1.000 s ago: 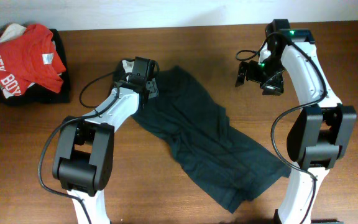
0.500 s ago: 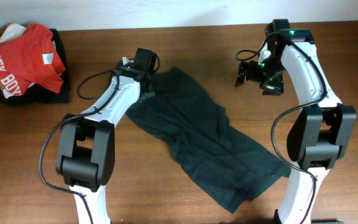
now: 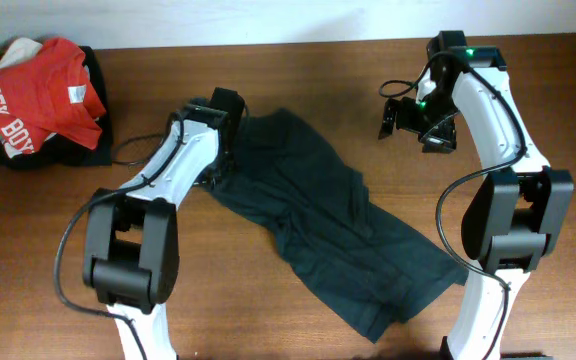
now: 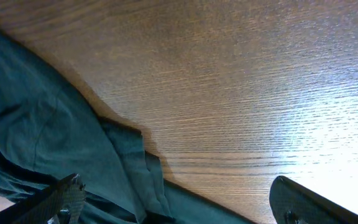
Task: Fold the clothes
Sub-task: 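Reach the left gripper to the shirt's left edge and grasp it, then grasp the shirt's lower right part with the right gripper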
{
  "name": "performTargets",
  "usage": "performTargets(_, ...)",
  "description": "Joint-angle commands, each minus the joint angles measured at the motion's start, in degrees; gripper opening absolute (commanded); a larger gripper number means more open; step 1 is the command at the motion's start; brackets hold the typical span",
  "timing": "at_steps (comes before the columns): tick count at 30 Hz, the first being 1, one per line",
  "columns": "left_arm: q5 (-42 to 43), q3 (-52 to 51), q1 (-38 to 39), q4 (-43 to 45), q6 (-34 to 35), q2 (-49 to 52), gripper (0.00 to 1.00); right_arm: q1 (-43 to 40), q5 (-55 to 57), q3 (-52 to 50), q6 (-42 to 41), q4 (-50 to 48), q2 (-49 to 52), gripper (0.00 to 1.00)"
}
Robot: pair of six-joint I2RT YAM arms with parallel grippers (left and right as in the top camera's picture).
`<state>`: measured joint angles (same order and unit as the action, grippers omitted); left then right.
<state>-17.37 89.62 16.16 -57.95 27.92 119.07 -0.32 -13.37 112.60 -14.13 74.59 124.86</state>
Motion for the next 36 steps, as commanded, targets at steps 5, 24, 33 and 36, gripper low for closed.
performTargets(5, 1.0, 0.5, -0.7, -9.6, -0.1, -5.5, 0.01, -0.1, 0.1, 0.3, 0.3, 0.0, -0.9, 0.99)
performTargets(24, -0.4, 0.4, -11.1, -15.0, -0.1, -5.5, 0.01, -0.1, 0.1, 0.3, 0.3, 0.0, -0.9, 0.99)
performTargets(33, -0.4, 0.4, -13.4, -15.3, -0.1, -5.5, 0.01, -0.1, 0.1, 0.3, 0.1, -2.2, -1.0, 0.99)
performTargets(36, -0.4, 0.4, -14.1, -14.8, -0.1, -5.5, 0.01, -0.1, -2.1, 0.3, 0.1, -2.2, -1.0, 0.99)
